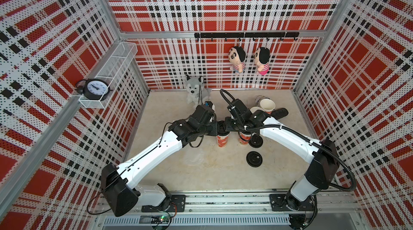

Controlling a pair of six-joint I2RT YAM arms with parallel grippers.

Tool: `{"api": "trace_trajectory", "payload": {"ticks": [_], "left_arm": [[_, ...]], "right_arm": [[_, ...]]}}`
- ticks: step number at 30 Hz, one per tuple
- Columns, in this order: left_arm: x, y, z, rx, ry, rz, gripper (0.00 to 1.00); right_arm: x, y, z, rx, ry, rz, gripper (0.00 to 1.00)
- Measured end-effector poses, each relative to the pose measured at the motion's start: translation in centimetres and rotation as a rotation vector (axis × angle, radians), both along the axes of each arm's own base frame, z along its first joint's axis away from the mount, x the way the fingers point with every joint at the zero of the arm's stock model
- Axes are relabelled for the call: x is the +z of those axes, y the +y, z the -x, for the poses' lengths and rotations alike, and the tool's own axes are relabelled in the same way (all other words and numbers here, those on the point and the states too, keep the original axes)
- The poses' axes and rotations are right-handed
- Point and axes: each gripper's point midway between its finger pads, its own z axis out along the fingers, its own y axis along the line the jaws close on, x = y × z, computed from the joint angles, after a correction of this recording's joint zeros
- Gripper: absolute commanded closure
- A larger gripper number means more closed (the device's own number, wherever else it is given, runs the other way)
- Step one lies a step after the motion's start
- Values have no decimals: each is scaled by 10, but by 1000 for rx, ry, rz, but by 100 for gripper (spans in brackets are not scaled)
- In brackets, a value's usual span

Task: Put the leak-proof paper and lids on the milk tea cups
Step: Secure the cup lid on the cup.

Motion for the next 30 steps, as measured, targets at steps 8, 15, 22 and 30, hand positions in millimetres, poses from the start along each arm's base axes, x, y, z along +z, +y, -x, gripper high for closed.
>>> {"api": "trace_trajectory", "payload": {"ticks": [8, 15, 22, 30], "left_arm": [[-41, 12, -2, 47, 79, -36, 75], [-44, 10, -10, 68, 75, -12, 75], [-37, 6, -16, 71, 52, 27, 74], [-52, 5, -21, 76, 62, 29, 76]], "right_arm": [[0, -2, 2, -2, 0, -1, 57], [-1, -5, 5, -6, 0, -6, 57], [-2, -5, 6, -10, -2, -15, 57], [-3, -5, 7, -12, 1, -25, 57]]}}
